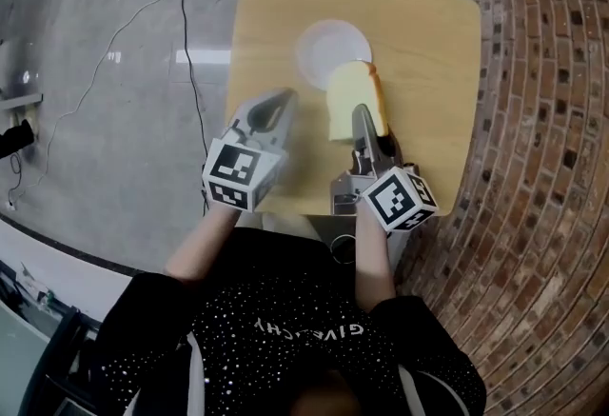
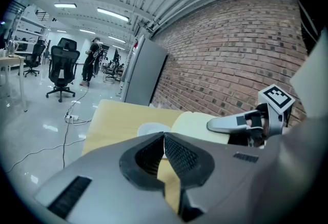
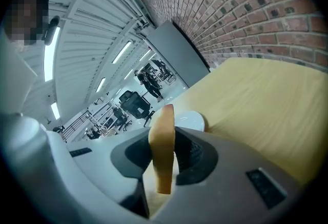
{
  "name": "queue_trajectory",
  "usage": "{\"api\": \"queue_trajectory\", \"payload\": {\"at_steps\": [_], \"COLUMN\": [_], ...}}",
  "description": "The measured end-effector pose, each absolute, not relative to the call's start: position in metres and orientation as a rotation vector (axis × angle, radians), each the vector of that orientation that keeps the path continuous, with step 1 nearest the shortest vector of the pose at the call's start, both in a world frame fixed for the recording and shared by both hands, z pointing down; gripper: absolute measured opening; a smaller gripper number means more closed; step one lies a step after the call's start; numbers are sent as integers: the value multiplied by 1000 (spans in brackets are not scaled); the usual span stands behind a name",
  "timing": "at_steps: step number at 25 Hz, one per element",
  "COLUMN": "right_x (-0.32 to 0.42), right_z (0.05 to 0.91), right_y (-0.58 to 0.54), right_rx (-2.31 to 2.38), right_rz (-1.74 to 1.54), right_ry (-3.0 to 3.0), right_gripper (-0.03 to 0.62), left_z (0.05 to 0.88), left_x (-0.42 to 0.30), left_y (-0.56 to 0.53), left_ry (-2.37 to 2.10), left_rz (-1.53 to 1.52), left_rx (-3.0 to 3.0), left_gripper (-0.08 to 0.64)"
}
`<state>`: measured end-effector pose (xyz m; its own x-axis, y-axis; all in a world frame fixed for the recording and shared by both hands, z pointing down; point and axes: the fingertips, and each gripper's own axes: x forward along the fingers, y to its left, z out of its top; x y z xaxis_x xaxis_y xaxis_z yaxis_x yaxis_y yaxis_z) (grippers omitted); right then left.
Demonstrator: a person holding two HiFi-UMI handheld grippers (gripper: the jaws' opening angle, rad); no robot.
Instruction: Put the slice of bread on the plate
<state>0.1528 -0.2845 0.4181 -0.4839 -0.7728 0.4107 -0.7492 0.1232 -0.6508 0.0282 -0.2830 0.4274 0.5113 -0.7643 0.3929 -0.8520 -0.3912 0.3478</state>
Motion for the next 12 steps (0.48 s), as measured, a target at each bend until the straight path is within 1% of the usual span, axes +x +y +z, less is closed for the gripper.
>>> {"api": "queue_trajectory", "payload": {"at_steps": [12], "right_x": [126], "right_z": [436], "right_y": [-352], "right_rx": [-1471], "right_rz": [-1264], "right_ry": [2344], "right_gripper": [95], "left_z": [448], "left_x": [23], "left_y": [-330], "left_ry": [-1394], "left_rz": [62], "left_rx": [2209], "left_gripper": [12]}}
